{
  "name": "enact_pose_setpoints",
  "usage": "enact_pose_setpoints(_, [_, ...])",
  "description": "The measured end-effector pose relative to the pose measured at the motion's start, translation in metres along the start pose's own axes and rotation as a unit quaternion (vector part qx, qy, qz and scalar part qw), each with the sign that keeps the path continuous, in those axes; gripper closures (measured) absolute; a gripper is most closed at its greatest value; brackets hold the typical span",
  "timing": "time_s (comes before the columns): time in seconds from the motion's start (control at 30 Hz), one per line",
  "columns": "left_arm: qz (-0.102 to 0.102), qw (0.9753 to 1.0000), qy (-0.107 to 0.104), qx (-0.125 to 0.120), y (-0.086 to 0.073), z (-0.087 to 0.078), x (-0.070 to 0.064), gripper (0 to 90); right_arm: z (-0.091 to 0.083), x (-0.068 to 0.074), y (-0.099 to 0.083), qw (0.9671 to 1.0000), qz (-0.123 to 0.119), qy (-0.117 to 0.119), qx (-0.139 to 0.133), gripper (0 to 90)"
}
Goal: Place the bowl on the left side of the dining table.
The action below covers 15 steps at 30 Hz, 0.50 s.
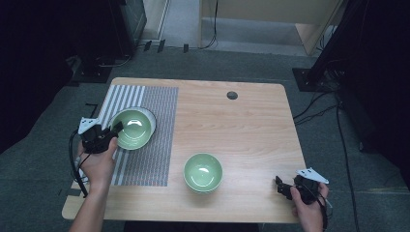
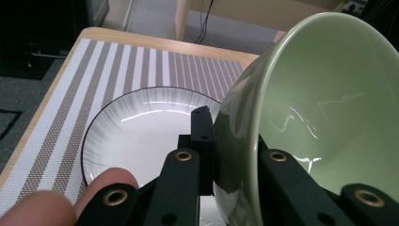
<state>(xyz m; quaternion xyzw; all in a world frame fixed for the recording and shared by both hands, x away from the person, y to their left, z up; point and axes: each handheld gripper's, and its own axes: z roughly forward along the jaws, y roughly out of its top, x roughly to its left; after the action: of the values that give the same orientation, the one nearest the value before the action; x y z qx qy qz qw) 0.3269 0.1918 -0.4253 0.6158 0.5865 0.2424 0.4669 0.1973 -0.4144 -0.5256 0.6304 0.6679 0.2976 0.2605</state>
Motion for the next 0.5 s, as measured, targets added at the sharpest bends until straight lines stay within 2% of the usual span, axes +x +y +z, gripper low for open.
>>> enact_pose_setpoints(0.27, [-0.006, 1.0000, 0.006, 0.004, 0.000, 0.008, 0.008, 82.6, 0.000, 0.000, 0.000, 1.0000, 0.001, 0.000, 0.001, 8.2])
enact_pose_setpoints(0.5, [-0.022, 0.9996, 0.014, 0.009, 0.001, 0.016, 0.017, 82.6, 0.000, 0.000, 0.000, 1.0000, 0.000, 0.001, 0.001, 8.2])
